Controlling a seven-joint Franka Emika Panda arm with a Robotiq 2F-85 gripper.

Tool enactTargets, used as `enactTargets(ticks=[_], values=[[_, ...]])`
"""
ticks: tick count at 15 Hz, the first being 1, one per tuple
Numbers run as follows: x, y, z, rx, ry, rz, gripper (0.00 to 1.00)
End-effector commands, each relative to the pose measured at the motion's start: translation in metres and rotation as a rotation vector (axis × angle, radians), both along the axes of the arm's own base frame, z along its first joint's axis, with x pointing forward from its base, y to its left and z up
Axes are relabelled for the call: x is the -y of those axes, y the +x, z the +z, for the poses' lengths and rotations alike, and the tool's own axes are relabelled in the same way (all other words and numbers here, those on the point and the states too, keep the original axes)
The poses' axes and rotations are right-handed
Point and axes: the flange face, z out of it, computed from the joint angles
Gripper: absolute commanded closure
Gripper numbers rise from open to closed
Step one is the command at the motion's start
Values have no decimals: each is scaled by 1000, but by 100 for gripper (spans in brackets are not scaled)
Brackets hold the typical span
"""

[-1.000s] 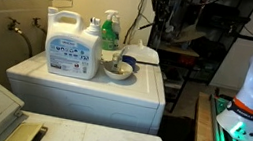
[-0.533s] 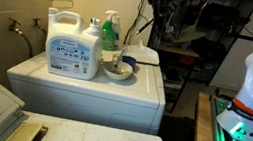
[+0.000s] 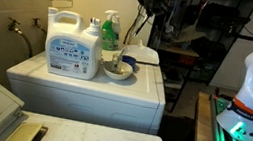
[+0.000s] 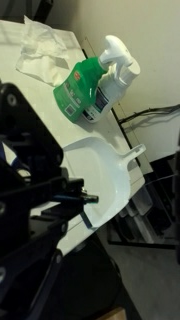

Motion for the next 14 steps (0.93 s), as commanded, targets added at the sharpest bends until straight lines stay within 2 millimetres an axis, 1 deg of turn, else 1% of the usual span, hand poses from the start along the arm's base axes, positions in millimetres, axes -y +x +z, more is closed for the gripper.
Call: enactTargets(ticks=[1, 6, 7, 8, 11, 14], values=[[-17, 4, -4, -89, -133, 118, 95], [-33, 22, -40, -308, -199, 296, 95], [-38, 27, -45, -325, -224, 334, 95], [-42, 31, -48, -326, -249, 358, 95], [-52, 44, -52, -258, -315, 386, 95], [-55, 48, -62, -261, -354, 378, 95]])
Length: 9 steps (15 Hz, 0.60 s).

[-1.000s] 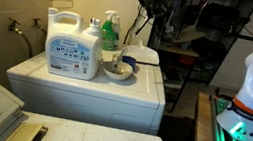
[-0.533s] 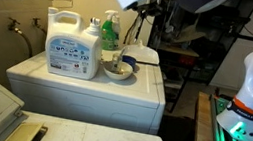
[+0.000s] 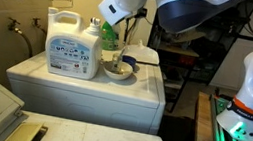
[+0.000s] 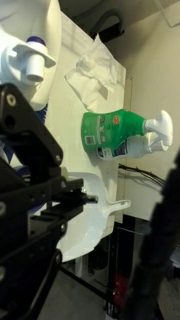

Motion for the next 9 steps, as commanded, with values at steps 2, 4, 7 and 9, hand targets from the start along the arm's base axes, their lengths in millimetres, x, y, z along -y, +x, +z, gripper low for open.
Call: enactTargets(ticks=[2, 4, 7, 9], values=[[-4, 8, -18, -2, -48, 8, 95], [-4, 10, -31, -3, -58, 4, 95], [-4, 13, -44, 8, -38, -17, 95], [-4, 16, -52, 24, -31, -22, 95]])
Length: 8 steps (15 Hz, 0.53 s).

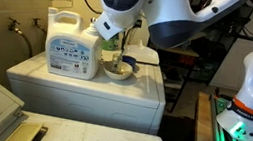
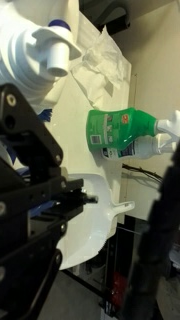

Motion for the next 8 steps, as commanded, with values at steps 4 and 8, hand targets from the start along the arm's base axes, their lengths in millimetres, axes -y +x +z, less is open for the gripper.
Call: enactTargets(ticks=[4, 8], values=[[1, 6, -23, 48, 15, -28, 95], [-2, 4, -29, 16, 25, -30, 55]])
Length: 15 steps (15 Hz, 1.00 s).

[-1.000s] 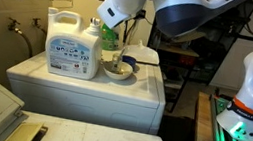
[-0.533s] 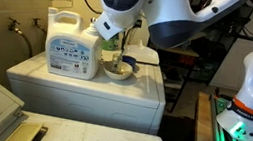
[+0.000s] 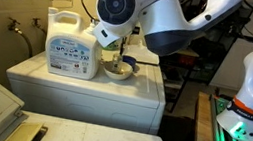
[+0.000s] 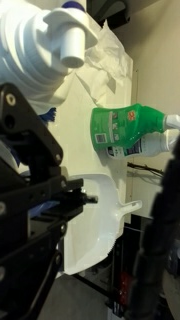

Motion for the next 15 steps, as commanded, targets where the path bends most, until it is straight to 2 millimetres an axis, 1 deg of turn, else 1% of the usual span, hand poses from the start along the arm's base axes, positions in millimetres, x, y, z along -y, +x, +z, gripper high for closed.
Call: enactTargets(ticks=[1, 3, 5, 7, 8, 9, 10, 11, 14, 15], values=[[-2, -1, -4, -7, 19, -5, 49], [-3, -3, -1, -13, 29, -7, 34], [-5, -4, 9, -17, 48, -12, 19], [-5, -3, 31, 0, 103, -30, 4], [0, -3, 52, -1, 165, -43, 1], [5, -5, 72, -18, 226, -40, 0], [14, -14, 98, -25, 266, -7, 0], [22, -21, 117, -27, 310, 11, 0], [46, -47, 167, -2, 466, 89, 0], [53, -56, 180, 20, 522, 120, 0]])
